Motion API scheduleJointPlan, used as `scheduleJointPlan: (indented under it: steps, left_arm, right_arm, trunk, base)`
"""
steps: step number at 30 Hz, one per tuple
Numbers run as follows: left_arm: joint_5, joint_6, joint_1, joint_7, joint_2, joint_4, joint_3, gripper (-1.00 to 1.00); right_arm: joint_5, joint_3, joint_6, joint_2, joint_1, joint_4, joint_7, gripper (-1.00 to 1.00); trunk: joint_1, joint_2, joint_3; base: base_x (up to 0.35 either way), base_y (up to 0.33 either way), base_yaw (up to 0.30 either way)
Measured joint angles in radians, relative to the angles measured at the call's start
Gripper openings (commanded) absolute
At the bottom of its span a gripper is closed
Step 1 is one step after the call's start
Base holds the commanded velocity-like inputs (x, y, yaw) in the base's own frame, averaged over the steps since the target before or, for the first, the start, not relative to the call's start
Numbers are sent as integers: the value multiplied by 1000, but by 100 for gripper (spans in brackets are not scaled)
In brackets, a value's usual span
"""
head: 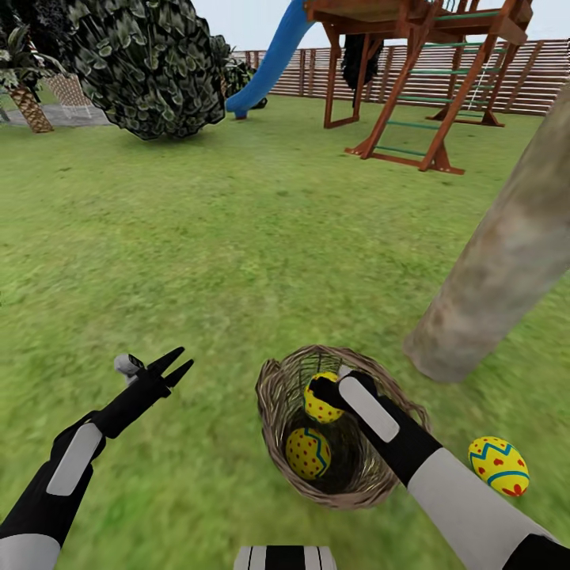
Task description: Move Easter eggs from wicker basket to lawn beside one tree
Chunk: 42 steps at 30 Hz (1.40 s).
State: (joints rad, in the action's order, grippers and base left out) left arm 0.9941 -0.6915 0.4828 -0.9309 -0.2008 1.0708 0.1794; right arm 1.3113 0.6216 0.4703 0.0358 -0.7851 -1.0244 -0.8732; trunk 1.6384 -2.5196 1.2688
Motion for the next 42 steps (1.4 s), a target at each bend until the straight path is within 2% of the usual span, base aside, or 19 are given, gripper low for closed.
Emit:
scheduleJointPlan:
  steps: [2,4,6,10,13,18,21,23,25,27,29,31,36,37,38,40,42]
  left_arm:
    - [0,0,0,1,0,0,0,100]
    - [0,0,0,0,0,0,0,100]
    - [0,0,0,1,0,0,0,100]
    - [0,0,0,2,0,0,0,100]
    - [0,-1,0,39,0,2,0,100]
    - [0,1,1,127,34,3,-3,100]
    - [0,5,1,153,38,3,-45,100]
    - [-1,6,1,157,38,3,-54,100]
    - [-1,6,1,158,38,3,-55,100]
    - [-1,6,1,158,38,3,-55,100]
    - [-1,6,1,158,37,3,-56,100]
    - [-1,6,1,158,38,3,-56,100]
    - [-1,6,1,158,37,3,-56,100]
    - [-1,6,1,158,37,3,-56,100]
    - [-1,6,1,158,37,3,-56,100]
    - [-2,6,1,158,37,3,-56,100]
    - [-1,6,1,158,37,3,-56,100]
  right_arm:
    - [1,0,41,0,4,-5,0,-100]
    - [39,0,68,2,5,-5,0,-100]
    - [44,0,137,11,16,-6,2,-100]
    - [46,0,160,46,24,-11,5,-100]
    - [45,0,201,75,46,-39,6,-100]
    - [45,1,248,147,60,-139,7,-100]
    - [47,2,253,157,61,-163,7,-100]
    - [58,4,255,163,70,-205,7,-100]
    - [94,5,255,192,85,-273,7,-100]
    - [131,5,256,239,90,-326,7,-100]
    - [203,6,256,290,91,-368,7,-100]
    - [227,6,256,319,91,-387,8,-100]
    - [234,6,259,326,91,-406,13,-100]
    - [236,6,278,326,91,-407,16,-100]
    - [253,5,323,325,91,-408,31,-100]
    - [347,1,436,328,91,-406,125,-100]
    - [386,0,477,343,91,-405,205,-100]
  trunk:
    - [-1,0,-8]
    - [-2,1,-15]
    - [-3,1,-23]
    - [-4,2,-39]
    - [-6,3,-50]
    - [-8,4,-70]
    - [-9,5,-81]
    - [-10,5,-89]
    - [-11,6,-97]
    - [-12,6,-105]
    - [-13,7,-112]
    - [-14,7,-120]
    - [-16,8,-139]
    - [-17,9,-143]
    - [-17,9,-147]
    - [-18,9,-155]
    - [-19,10,-163]
  base:
    - [0,0,0]
    - [0,0,0]
    - [0,0,0]
    - [0,0,0]
    - [0,0,0]
    - [-133,0,0]
    - [-64,0,0]
    - [-7,0,0]
    - [-2,0,0]
    - [0,0,0]
    - [0,0,0]
    - [0,0,0]
    - [0,0,0]
    - [0,0,0]
    - [0,0,0]
    - [0,0,0]
    - [0,0,0]
